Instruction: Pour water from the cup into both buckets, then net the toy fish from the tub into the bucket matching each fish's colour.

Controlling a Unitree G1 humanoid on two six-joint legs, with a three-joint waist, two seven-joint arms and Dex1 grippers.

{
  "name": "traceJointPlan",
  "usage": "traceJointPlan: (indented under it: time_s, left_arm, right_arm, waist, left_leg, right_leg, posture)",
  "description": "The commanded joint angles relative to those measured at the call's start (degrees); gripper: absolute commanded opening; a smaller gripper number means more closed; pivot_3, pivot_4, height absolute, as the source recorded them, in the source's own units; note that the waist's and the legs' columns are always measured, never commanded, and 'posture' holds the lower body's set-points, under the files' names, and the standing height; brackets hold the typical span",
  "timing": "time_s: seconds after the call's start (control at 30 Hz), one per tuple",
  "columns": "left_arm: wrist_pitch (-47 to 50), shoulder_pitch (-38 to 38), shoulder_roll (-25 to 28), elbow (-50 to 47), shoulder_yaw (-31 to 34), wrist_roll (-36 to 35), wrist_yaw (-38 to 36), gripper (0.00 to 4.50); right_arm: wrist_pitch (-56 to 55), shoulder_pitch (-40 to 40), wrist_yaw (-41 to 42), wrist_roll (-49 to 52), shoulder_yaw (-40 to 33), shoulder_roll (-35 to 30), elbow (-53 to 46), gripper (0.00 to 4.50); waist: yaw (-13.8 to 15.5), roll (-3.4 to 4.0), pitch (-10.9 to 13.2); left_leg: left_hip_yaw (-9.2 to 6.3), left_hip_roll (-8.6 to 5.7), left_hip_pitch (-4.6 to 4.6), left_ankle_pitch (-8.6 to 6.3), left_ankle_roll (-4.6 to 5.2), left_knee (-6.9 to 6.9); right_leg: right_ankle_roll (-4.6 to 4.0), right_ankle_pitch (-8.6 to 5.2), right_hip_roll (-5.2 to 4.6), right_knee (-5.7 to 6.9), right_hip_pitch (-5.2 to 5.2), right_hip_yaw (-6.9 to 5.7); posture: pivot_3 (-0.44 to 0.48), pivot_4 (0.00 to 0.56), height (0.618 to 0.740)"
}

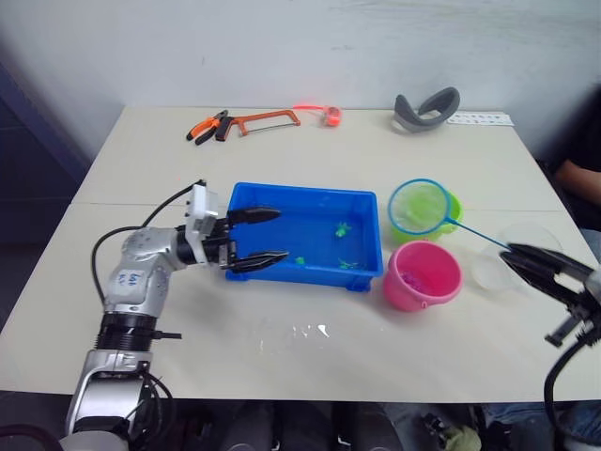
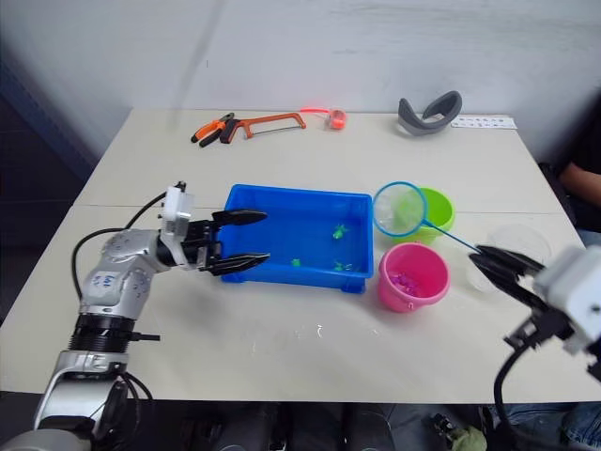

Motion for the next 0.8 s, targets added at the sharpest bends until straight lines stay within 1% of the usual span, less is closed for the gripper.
traceJointPlan:
  time_s: [0.03,0.1,0.2,0.3,0.4,0.53,0.67,0.8]
  left_arm:
    - [-2.44,1.10,3.73,0.99,3.11,0.73,-0.68,4.49]
    - [-3.04,1.58,5.50,1.63,4.01,0.90,-0.72,4.49]
    - [-3.56,2.24,7.37,1.75,4.44,1.37,-0.96,4.49]
    - [-3.52,2.59,8.57,1.32,4.17,1.85,-1.34,4.49]
    - [-3.49,2.45,9.12,0.97,3.57,2.56,-1.31,4.49]
    - [-3.63,1.57,9.14,1.19,2.84,3.50,-1.29,4.49]
    - [-3.30,0.83,9.07,0.91,2.16,3.56,-1.42,4.49]
    - [-3.32,-0.29,9.28,1.04,1.03,4.05,-2.35,4.49]
  right_arm:
    - [0.37,-7.17,3.01,-2.45,7.29,-6.42,4.14,0.00]
    - [-1.32,-13.79,3.52,-5.55,14.73,-9.57,7.53,0.00]
    - [-7.09,-26.12,5.42,-13.42,28.30,-11.17,13.91,0.00]
    - [-13.23,-39.83,8.65,-23.46,41.38,-9.03,21.07,0.00]
    - [-19.74,-48.86,12.69,-31.38,49.75,-6.40,27.40,0.00]
    - [-28.67,-56.62,16.30,-39.52,56.65,-2.75,34.52,0.00]
    - [-36.30,-60.91,18.67,-43.70,59.26,-0.69,39.18,0.00]
    - [-40.43,-64.19,22.08,-45.16,61.07,0.72,43.04,0.00]
  waist:
    - [-0.03,0.00,0.00]
    - [-0.06,0.00,0.01]
    - [0.07,0.00,0.01]
    - [-0.37,0.03,0.04]
    - [-0.58,0.02,0.04]
    - [-0.72,0.02,0.05]
    - [-0.77,0.02,0.05]
    - [-1.11,0.03,0.05]
  left_leg:
    - [-0.01,0.01,0.00,-0.01,-0.02,-0.04]
    - [-0.01,0.03,-0.05,-0.04,-0.04,-0.05]
    - [-0.04,-0.01,-0.22,-0.05,-0.01,-0.02]
    - [0.01,-0.03,-0.30,-0.07,0.02,0.02]
    - [0.02,-0.03,-0.30,-0.06,0.00,0.03]
    - [0.05,-0.01,-0.32,-0.05,-0.01,0.02]
    - [0.07,-0.02,-0.33,-0.05,-0.01,0.02]
    - [0.08,-0.02,-0.32,-0.05,-0.02,0.03]
  right_leg:
    - [-0.01,-0.01,0.01,-0.01,-0.01,-0.03]
    - [-0.01,-0.01,0.01,0.00,-0.02,-0.11]
    - [0.02,0.00,-0.02,-0.07,-0.06,-0.24]
    - [0.07,0.03,-0.01,-0.15,-0.08,-0.26]
    - [0.08,0.03,0.02,-0.12,-0.10,-0.29]
    - [0.08,0.03,0.06,-0.10,-0.13,-0.30]
    - [0.08,0.03,0.08,-0.07,-0.16,-0.34]
    - [0.08,0.03,0.08,-0.06,-0.15,-0.37]
  posture:
    - [0.000,0.150,0.740]
    - [0.000,0.150,0.740]
    - [0.000,0.150,0.740]
    - [0.000,0.150,0.740]
    - [0.000,0.150,0.740]
    - [0.000,0.150,0.740]
    - [0.000,0.150,0.740]
    - [0.000,0.150,0.740]
